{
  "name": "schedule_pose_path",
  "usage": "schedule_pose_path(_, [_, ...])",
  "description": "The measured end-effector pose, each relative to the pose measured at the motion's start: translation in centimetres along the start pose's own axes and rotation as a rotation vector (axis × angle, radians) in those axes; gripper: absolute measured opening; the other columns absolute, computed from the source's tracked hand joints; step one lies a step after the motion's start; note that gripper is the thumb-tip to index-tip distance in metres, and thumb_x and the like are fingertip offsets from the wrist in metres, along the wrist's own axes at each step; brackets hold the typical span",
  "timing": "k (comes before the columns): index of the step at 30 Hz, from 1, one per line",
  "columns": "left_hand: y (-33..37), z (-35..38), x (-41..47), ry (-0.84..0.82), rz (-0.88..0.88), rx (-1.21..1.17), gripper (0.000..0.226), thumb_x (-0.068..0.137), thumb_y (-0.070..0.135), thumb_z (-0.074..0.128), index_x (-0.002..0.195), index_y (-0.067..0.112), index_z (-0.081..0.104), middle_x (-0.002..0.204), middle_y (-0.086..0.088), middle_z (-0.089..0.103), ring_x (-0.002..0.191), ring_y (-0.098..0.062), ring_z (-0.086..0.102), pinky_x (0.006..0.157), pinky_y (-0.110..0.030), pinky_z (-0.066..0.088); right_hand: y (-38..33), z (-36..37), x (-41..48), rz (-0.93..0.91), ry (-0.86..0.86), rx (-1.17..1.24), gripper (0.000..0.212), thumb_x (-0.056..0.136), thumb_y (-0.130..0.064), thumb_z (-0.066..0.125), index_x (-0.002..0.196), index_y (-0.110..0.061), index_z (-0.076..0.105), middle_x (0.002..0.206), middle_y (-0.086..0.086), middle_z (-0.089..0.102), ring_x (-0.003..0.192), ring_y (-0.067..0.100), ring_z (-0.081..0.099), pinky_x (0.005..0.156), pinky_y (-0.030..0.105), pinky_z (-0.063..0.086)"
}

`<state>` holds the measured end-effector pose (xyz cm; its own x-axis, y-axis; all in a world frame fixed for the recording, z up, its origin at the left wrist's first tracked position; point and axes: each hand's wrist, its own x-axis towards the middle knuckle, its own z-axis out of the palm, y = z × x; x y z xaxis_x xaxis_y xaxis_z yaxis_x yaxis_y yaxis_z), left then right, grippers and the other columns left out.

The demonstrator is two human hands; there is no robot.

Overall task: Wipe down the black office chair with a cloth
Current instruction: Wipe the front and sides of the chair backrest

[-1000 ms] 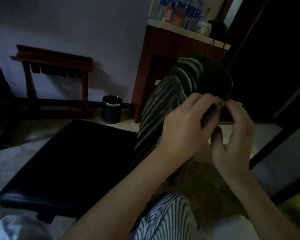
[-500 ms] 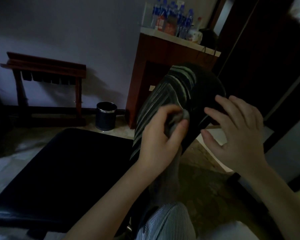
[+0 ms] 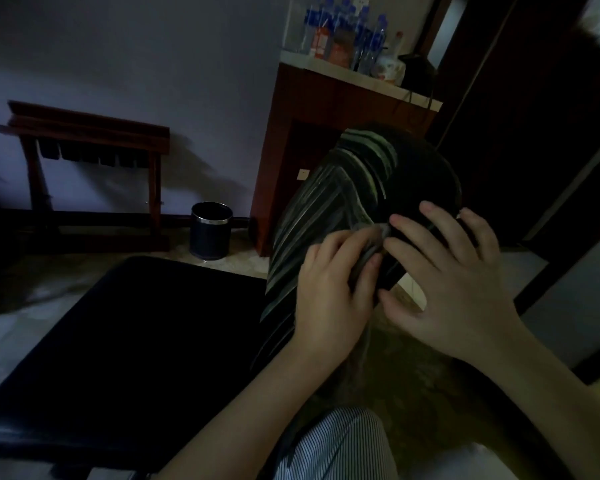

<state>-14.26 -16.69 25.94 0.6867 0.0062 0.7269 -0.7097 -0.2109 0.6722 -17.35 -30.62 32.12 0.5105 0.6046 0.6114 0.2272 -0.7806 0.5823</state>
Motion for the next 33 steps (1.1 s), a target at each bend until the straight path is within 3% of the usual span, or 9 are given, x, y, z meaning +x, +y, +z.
schedule_pose_path(5, [-3.2, -0.9, -1.9, 0.019, -0.085, 0.045, 0.033, 0.094, 0.034, 0.044, 0.125, 0.032, 0.051, 0.115, 0.012, 0.056, 0.105, -0.003, 0.053, 0.088, -0.026, 0.049, 0.7, 0.4, -0.5, -0.065, -0.077, -0.097, 0.059, 0.081, -0.062, 0.045, 0.122, -0.019, 0.051, 0.135, 0.008, 0.041, 0.132, 0.031, 0.030, 0.106, 0.054, 0.020])
schedule_pose_path(8, [-4.5, -1.2, -2.9, 0.046, -0.167, 0.156, 0.031, 0.093, 0.039, 0.043, 0.122, 0.035, 0.053, 0.113, 0.022, 0.051, 0.102, -0.002, 0.044, 0.087, -0.015, 0.035, 0.5, 0.6, -0.7, -0.062, -0.095, -0.150, 0.064, 0.081, -0.064, 0.042, 0.124, -0.018, 0.047, 0.136, 0.010, 0.038, 0.132, 0.033, 0.027, 0.106, 0.053, 0.018])
schedule_pose_path(10, [-4.9, -1.3, -3.2, 0.044, -0.228, 0.077, 0.025, 0.093, 0.035, 0.049, 0.118, 0.036, 0.054, 0.112, 0.021, 0.055, 0.104, -0.005, 0.046, 0.089, -0.017, 0.037, 0.4, 0.7, -0.7, -0.051, -0.085, -0.162, 0.064, 0.080, -0.064, 0.041, 0.125, -0.018, 0.046, 0.135, 0.010, 0.038, 0.132, 0.034, 0.027, 0.106, 0.053, 0.016])
schedule_pose_path(12, [-5.1, -1.5, -2.8, 0.044, -0.243, -0.043, 0.024, 0.092, 0.026, 0.052, 0.114, 0.031, 0.057, 0.107, 0.015, 0.060, 0.104, -0.003, 0.053, 0.091, -0.029, 0.046, 0.4, 0.8, -0.7, -0.045, -0.068, -0.166, 0.065, 0.079, -0.063, 0.041, 0.125, -0.018, 0.046, 0.135, 0.010, 0.038, 0.132, 0.033, 0.027, 0.106, 0.052, 0.015])
schedule_pose_path(15, [-4.2, -2.2, -0.9, 0.014, -0.222, -0.113, 0.021, 0.092, 0.018, 0.056, 0.112, 0.025, 0.059, 0.106, 0.010, 0.061, 0.103, -0.001, 0.056, 0.090, -0.031, 0.049, 0.7, 1.2, -0.8, -0.048, -0.047, -0.176, 0.065, 0.078, -0.064, 0.042, 0.125, -0.018, 0.046, 0.135, 0.009, 0.038, 0.131, 0.032, 0.028, 0.108, 0.050, 0.013])
schedule_pose_path(19, [-1.6, -2.9, 2.9, 0.038, -0.145, -0.188, 0.019, 0.091, 0.014, 0.058, 0.109, 0.018, 0.055, 0.103, 0.010, 0.058, 0.100, -0.001, 0.056, 0.085, -0.020, 0.049, 1.2, 1.9, -0.7, -0.066, -0.018, -0.166, 0.065, 0.076, -0.065, 0.044, 0.124, -0.020, 0.046, 0.134, 0.007, 0.038, 0.131, 0.032, 0.028, 0.109, 0.050, 0.011])
schedule_pose_path(24, [-0.6, -0.7, 5.8, 0.029, -0.033, -0.078, 0.021, 0.088, 0.017, 0.063, 0.108, 0.014, 0.062, 0.105, 0.004, 0.054, 0.096, 0.001, 0.050, 0.084, -0.007, 0.040, 1.9, 2.7, -0.6, -0.070, -0.014, -0.159, 0.066, 0.074, -0.065, 0.044, 0.122, -0.020, 0.046, 0.133, 0.007, 0.038, 0.130, 0.032, 0.027, 0.109, 0.050, 0.010])
schedule_pose_path(30, [-2.0, 3.0, 5.5, 0.027, -0.042, -0.137, 0.019, 0.089, 0.019, 0.060, 0.107, 0.013, 0.066, 0.101, 0.002, 0.059, 0.098, -0.014, 0.056, 0.087, -0.034, 0.048, 2.3, 3.8, -0.8, -0.057, 0.008, -0.184, 0.055, 0.078, -0.053, 0.042, 0.120, -0.017, 0.046, 0.132, 0.008, 0.038, 0.128, 0.035, 0.027, 0.108, 0.050, 0.010])
schedule_pose_path(33, [-2.8, 3.4, 5.7, 0.024, -0.052, -0.192, 0.020, 0.089, 0.016, 0.061, 0.108, 0.011, 0.066, 0.102, -0.001, 0.059, 0.096, -0.007, 0.057, 0.086, -0.022, 0.048, 3.0, 4.6, -1.0, -0.072, 0.050, -0.198, 0.050, 0.080, -0.048, 0.047, 0.119, -0.016, 0.048, 0.132, 0.007, 0.040, 0.127, 0.037, 0.029, 0.106, 0.050, 0.013])
